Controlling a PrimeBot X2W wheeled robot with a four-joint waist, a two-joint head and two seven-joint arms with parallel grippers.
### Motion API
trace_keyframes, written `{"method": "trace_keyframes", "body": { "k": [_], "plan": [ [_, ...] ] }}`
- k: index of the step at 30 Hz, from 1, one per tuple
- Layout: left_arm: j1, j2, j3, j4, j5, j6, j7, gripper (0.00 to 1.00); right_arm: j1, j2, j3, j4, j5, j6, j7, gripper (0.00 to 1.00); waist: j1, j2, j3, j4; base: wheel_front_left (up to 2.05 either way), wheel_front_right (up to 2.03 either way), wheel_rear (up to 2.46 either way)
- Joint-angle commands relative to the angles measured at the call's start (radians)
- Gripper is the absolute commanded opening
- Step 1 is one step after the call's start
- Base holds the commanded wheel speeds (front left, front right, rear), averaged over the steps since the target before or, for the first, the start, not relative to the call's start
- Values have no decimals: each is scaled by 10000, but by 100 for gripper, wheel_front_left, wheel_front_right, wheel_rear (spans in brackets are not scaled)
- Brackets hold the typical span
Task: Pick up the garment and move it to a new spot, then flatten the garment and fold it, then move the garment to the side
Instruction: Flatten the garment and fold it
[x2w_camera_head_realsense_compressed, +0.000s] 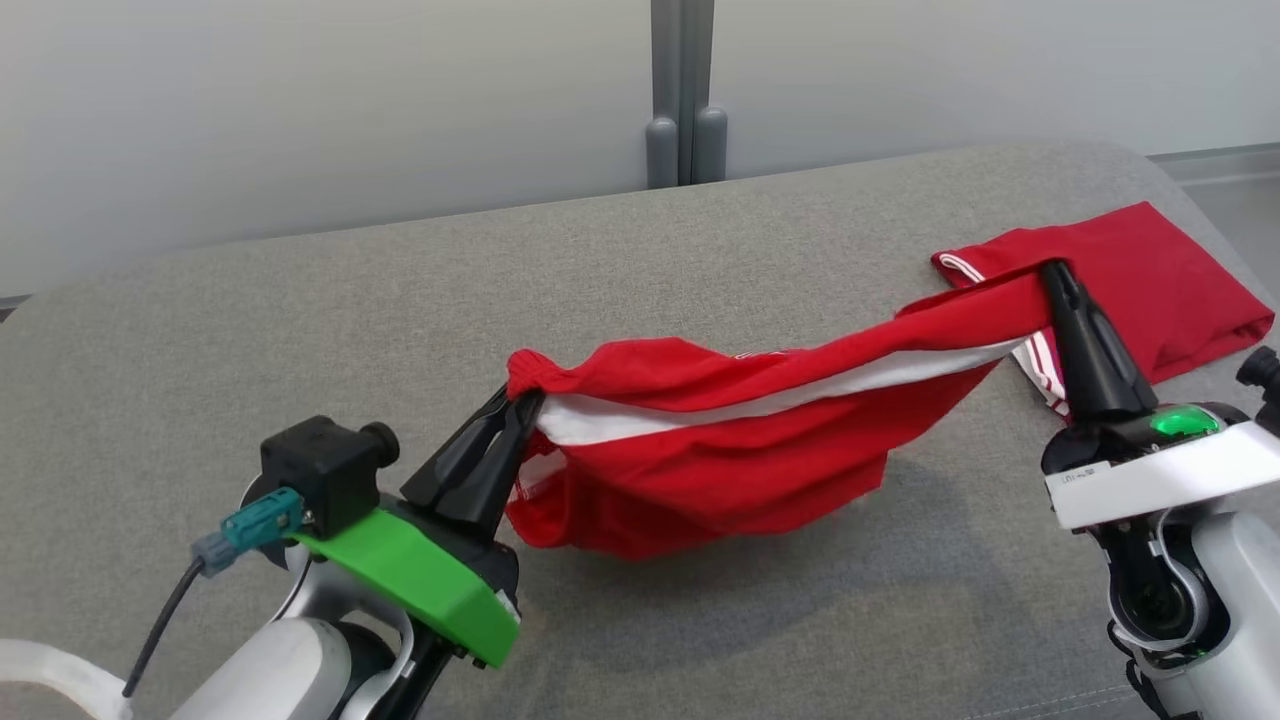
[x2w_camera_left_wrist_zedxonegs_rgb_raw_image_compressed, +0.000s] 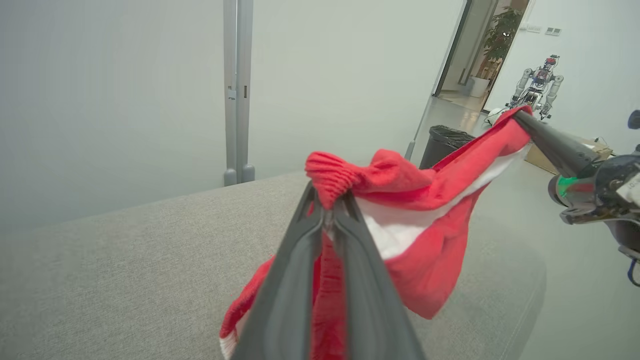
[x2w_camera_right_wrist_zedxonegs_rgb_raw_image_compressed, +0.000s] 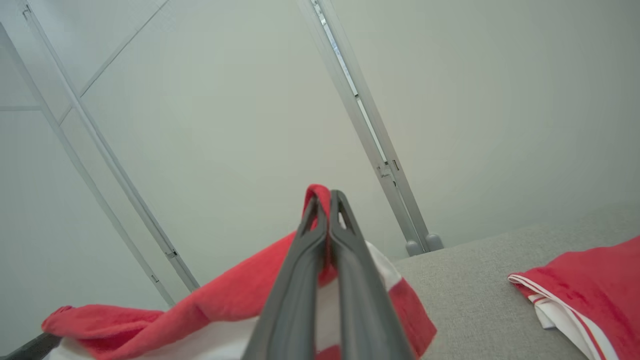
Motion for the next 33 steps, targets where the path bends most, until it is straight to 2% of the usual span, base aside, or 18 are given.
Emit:
{"method": "trace_keyframes", "body": {
  "k": [1,3,9,14,17,21,22,25,32,33],
  "plan": [
    [187,44,126,-416,-50,257,75,0,212,105,-279,-451,-163,4,-21,0,0,0,-29,56,0,0,0],
    [261,119,309,-841,-117,556,148,0,443,204,-622,-928,-286,2,-21,0,0,0,-16,84,0,0,0],
    [195,417,603,-1427,-247,1059,597,0,679,426,-1008,-1854,-812,2,102,0,0,0,166,110,0,0,0],
    [-426,582,801,-1271,-335,1037,1012,0,98,502,-998,-2059,-1081,4,640,0,0,0,613,47,0,0,0],
    [-1224,516,917,-817,-453,750,1272,0,-714,482,-896,-1875,-1145,4,996,0,0,0,1115,-3,0,0,0],
    [-2841,336,920,434,-637,-61,1804,0,-2301,224,-536,-1281,-937,4,1540,0,0,0,2088,8,0,0,0],
    [-2841,336,920,434,-637,-61,1804,0,-2301,224,-536,-1281,-937,4,1540,0,0,0,2088,8,0,0,0],
    [-4444,153,994,1703,-788,-644,2349,0,-3914,-56,-162,-608,-561,2,1915,0,0,0,2932,-12,0,0,0],
    [-8596,-640,1364,4852,-1110,-1629,3248,0,-8353,-523,788,1457,202,2,2484,0,0,0,4653,-26,0,0,0],
    [-9774,-837,1470,5810,-884,-1771,3100,0,-9646,-487,938,2183,444,2,2363,0,0,0,4950,-39,0,0,0]
  ]
}}
